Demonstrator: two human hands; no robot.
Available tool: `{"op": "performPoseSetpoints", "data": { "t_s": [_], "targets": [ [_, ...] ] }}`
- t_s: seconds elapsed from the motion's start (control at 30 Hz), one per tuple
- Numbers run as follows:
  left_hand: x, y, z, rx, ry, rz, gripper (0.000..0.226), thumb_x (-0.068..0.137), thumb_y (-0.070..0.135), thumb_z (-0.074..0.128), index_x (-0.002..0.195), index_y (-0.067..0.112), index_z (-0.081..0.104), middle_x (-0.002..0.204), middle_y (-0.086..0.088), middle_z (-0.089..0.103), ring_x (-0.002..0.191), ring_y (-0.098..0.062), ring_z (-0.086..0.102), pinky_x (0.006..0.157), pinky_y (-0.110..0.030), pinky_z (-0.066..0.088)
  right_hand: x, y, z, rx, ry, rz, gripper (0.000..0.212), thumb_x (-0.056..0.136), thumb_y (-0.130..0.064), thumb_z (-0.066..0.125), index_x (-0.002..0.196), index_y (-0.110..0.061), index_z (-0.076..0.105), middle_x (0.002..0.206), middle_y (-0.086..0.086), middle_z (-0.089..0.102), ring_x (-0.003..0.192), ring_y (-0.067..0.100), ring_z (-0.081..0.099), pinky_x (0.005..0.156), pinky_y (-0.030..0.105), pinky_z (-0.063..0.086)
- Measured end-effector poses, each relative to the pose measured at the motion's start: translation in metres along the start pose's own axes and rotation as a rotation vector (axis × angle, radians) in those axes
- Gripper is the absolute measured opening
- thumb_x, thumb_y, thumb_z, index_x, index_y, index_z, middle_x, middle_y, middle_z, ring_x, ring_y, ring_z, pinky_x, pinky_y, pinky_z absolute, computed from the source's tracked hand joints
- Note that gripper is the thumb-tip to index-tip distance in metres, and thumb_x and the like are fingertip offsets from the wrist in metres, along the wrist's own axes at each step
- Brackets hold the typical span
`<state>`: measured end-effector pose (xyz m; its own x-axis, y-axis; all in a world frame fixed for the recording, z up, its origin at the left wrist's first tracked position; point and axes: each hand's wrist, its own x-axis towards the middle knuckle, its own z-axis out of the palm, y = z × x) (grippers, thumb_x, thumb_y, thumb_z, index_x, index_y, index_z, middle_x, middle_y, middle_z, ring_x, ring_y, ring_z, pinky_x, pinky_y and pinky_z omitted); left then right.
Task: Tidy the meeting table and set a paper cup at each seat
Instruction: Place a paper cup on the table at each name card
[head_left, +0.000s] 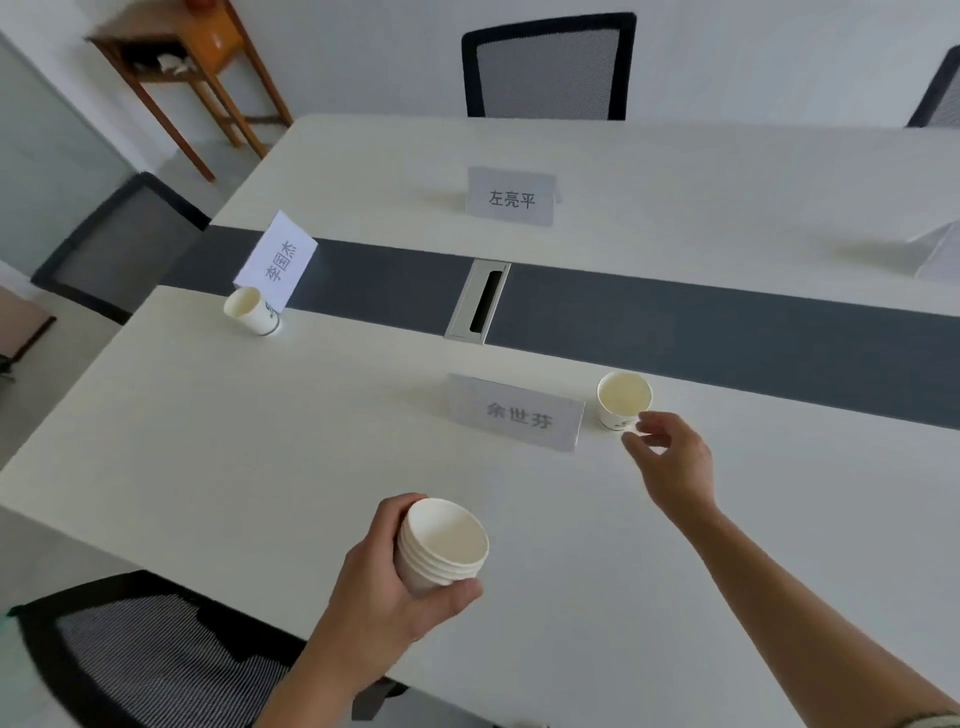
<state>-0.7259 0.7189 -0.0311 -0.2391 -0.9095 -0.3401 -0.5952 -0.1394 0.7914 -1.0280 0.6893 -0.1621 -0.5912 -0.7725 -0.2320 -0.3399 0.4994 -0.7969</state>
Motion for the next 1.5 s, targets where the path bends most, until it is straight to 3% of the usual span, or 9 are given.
{"op": "performPoseSetpoints", "data": {
  "t_s": [0.1, 0.23, 0.5, 0.9, 1.07, 1.17, 1.23, 1.33, 1.5],
  "targets": [
    [-0.012, 0.002, -0.008, -0.002, -0.025, 0.122, 0.068, 0.059, 0.032, 0.090, 0.113, 0.035, 0.050, 0.106, 0.019, 0.061, 0.096, -0.006, 0.061, 0.076, -0.021, 0.054, -0.066, -0.059, -0.027, 0.145, -0.168, -0.135, 0.004, 0.083, -0.018, 0.072, 0.084, -0.022, 0.071, 0.073, -0.010, 0.072, 0.075, 0.008, 0.067, 0.065, 0.014, 0.046],
    [-0.029, 0.001, -0.015, -0.003, -0.072, 0.278, 0.071, 0.058, 0.037, 0.089, 0.115, 0.037, 0.048, 0.110, 0.019, 0.060, 0.100, -0.009, 0.060, 0.080, -0.012, 0.048, -0.150, -0.104, -0.038, 0.158, -0.442, -0.223, 0.004, 0.080, -0.021, 0.076, 0.078, -0.018, 0.073, 0.066, -0.011, 0.070, 0.060, 0.001, 0.058, 0.056, 0.012, 0.045],
    [-0.062, -0.024, -0.005, 0.132, -0.232, 0.489, 0.078, 0.057, 0.050, 0.084, 0.120, 0.050, 0.039, 0.117, 0.030, 0.052, 0.104, 0.001, 0.055, 0.087, -0.014, 0.044, -0.227, -0.090, -0.032, 0.236, -0.421, -0.061, 0.006, 0.077, -0.002, 0.071, 0.079, -0.007, 0.070, 0.061, 0.004, 0.063, 0.056, 0.015, 0.055, 0.051, 0.021, 0.047],
    [-0.091, -0.016, 0.039, 0.298, -0.492, 0.713, 0.071, 0.052, 0.047, 0.082, 0.114, 0.044, 0.046, 0.106, 0.025, 0.057, 0.090, 0.000, 0.057, 0.077, -0.027, 0.052, -0.320, -0.035, -0.086, 0.503, -0.157, 0.161, 0.021, 0.082, 0.005, 0.047, 0.087, 0.002, 0.068, 0.069, 0.007, 0.062, 0.057, 0.017, 0.057, 0.051, 0.027, 0.049],
    [-0.120, -0.006, 0.075, 0.365, -0.612, 0.821, 0.074, 0.053, 0.052, 0.079, 0.117, 0.048, 0.043, 0.105, 0.026, 0.057, 0.091, 0.001, 0.056, 0.077, -0.023, 0.051, -0.382, 0.001, -0.119, 0.825, -0.095, 0.191, 0.027, 0.078, -0.013, 0.058, 0.100, -0.005, 0.072, 0.081, 0.006, 0.065, 0.068, 0.016, 0.059, 0.057, 0.024, 0.048],
    [-0.150, -0.004, 0.103, 0.387, -0.696, 0.866, 0.076, 0.053, 0.054, 0.077, 0.121, 0.044, 0.045, 0.105, 0.021, 0.059, 0.090, -0.004, 0.059, 0.079, -0.028, 0.052, -0.432, 0.021, -0.131, 0.874, -0.044, 0.109, 0.048, 0.072, -0.022, 0.074, 0.119, -0.014, 0.066, 0.106, 0.003, 0.071, 0.087, 0.014, 0.065, 0.067, 0.028, 0.050],
    [-0.175, -0.005, 0.121, 0.407, -0.738, 0.911, 0.073, 0.054, 0.053, 0.076, 0.119, 0.045, 0.044, 0.103, 0.020, 0.059, 0.089, -0.004, 0.059, 0.077, -0.028, 0.052, -0.467, 0.036, -0.134, 0.771, 0.074, 0.091, 0.068, 0.061, -0.025, 0.083, 0.125, -0.020, 0.060, 0.117, -0.002, 0.069, 0.104, 0.014, 0.065, 0.078, 0.033, 0.053],
    [-0.222, -0.011, 0.147, 0.462, -0.834, 0.988, 0.074, 0.054, 0.054, 0.073, 0.118, 0.049, 0.036, 0.102, 0.019, 0.058, 0.088, -0.002, 0.057, 0.076, -0.023, 0.050, -0.521, 0.062, -0.136, 0.672, 0.310, 0.154, 0.067, 0.052, -0.026, 0.088, 0.115, -0.026, 0.063, 0.108, -0.005, 0.069, 0.106, 0.017, 0.064, 0.080, 0.042, 0.055],
    [-0.304, -0.039, 0.181, 0.511, -1.073, 1.007, 0.070, 0.054, 0.054, 0.073, 0.115, 0.050, 0.038, 0.098, 0.021, 0.060, 0.087, -0.001, 0.059, 0.077, -0.026, 0.051, -0.622, 0.109, -0.150, 0.805, 0.585, 0.250, 0.061, 0.048, -0.031, 0.081, 0.105, -0.018, 0.062, 0.095, -0.003, 0.070, 0.085, 0.009, 0.067, 0.068, 0.024, 0.056]
  ]
}}
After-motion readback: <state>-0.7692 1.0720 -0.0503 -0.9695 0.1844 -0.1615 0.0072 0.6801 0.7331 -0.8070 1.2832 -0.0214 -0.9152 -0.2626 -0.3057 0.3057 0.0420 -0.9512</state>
